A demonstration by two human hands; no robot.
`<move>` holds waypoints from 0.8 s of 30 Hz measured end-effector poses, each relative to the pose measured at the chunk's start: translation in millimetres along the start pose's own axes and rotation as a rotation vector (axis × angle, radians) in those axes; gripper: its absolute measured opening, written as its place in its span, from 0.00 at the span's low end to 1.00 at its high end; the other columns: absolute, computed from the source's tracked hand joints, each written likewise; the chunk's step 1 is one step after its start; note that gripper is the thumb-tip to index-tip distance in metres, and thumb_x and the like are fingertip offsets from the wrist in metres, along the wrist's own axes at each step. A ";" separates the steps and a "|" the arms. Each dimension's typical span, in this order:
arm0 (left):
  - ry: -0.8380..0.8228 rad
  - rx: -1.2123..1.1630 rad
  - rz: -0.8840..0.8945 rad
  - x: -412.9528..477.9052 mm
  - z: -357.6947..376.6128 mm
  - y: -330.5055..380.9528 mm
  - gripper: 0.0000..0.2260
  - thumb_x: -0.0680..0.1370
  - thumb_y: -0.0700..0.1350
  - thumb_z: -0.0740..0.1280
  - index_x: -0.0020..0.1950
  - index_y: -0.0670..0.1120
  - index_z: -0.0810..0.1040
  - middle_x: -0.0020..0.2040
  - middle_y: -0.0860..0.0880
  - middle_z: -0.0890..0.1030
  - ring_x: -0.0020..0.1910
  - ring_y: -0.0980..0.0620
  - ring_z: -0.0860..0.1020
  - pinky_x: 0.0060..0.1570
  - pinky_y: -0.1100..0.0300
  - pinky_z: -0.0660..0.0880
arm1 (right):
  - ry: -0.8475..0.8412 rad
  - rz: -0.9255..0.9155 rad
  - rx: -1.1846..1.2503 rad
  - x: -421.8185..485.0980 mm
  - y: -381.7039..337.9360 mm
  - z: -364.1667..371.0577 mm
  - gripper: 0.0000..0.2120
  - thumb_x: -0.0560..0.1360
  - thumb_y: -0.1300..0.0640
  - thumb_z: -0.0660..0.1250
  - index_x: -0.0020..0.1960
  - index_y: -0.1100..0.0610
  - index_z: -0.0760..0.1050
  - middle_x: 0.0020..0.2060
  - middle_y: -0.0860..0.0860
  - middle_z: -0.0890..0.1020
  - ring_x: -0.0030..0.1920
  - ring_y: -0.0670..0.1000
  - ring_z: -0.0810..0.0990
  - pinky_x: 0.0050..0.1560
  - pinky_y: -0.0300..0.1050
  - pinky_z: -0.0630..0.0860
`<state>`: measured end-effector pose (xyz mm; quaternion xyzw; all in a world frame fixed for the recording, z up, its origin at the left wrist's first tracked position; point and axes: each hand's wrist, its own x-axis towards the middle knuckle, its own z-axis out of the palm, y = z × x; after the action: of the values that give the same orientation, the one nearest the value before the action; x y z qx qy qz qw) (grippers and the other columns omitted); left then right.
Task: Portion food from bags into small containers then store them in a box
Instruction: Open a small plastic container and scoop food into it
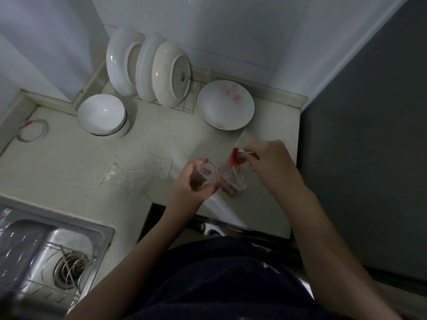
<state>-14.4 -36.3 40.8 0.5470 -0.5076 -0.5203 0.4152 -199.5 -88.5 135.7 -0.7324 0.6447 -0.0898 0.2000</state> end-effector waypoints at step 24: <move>0.018 -0.033 0.009 -4.7 -9.3 -1.7 0.21 0.71 0.45 0.76 0.61 0.56 0.75 0.48 0.54 0.80 0.43 0.60 0.79 0.44 0.67 0.77 | -0.351 0.402 0.096 39.2 48.6 68.1 0.13 0.76 0.58 0.66 0.57 0.65 0.78 0.52 0.60 0.82 0.52 0.57 0.80 0.49 0.43 0.73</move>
<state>-4.7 -32.1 40.9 0.5426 -0.4975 -0.5218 0.4310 -211.1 -119.2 49.3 -0.5836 0.7276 0.0495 0.3572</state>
